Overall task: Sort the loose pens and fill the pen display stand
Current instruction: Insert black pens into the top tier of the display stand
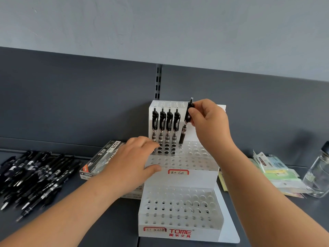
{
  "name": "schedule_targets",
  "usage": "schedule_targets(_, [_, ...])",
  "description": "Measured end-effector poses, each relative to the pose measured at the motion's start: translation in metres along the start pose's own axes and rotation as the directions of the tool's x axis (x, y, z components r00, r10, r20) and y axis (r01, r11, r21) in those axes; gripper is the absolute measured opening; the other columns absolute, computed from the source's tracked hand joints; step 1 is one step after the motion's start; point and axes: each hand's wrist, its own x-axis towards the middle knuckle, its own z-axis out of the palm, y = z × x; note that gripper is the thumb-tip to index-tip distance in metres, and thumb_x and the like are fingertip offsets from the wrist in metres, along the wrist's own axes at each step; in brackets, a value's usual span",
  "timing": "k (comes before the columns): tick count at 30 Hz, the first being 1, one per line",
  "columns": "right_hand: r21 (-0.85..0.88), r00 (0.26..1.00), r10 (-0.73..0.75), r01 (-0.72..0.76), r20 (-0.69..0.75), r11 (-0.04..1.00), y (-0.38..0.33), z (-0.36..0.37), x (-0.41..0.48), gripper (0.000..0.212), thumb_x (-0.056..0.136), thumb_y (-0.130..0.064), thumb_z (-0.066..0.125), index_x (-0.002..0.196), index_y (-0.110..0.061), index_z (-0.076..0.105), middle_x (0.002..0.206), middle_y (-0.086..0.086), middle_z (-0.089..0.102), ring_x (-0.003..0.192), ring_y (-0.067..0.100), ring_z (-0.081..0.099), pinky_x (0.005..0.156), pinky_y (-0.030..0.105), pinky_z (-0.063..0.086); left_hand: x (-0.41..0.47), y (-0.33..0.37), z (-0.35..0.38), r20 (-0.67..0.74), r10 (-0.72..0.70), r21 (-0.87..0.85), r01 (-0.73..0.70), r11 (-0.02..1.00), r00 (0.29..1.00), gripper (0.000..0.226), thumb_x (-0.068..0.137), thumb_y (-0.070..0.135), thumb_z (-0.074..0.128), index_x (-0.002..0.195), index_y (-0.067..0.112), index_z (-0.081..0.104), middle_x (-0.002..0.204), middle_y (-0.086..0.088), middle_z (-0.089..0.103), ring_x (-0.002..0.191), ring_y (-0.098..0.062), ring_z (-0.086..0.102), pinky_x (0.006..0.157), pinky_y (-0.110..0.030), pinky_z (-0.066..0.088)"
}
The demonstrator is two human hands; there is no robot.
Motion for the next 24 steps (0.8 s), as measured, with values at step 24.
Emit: schedule_targets(24, [-0.282, 0.987, -0.16, 0.157, 0.014, 0.946, -0.029, 0.02, -0.031, 0.037, 0.095, -0.036, 0.05, 0.128, -0.02, 0.05, 0.127, -0.005, 0.051, 0.114, 0.009, 0.047, 0.091, 0.02, 0.035, -0.014, -0.022, -0.039, -0.151, -0.073, 0.063, 0.083, 0.995, 0.986, 0.067, 0.088, 0.054, 0.05, 0.145, 0.027, 0.029, 0.149, 0.009, 0.03, 0.138, -0.011, 0.024, 0.11, -0.029, 0.024])
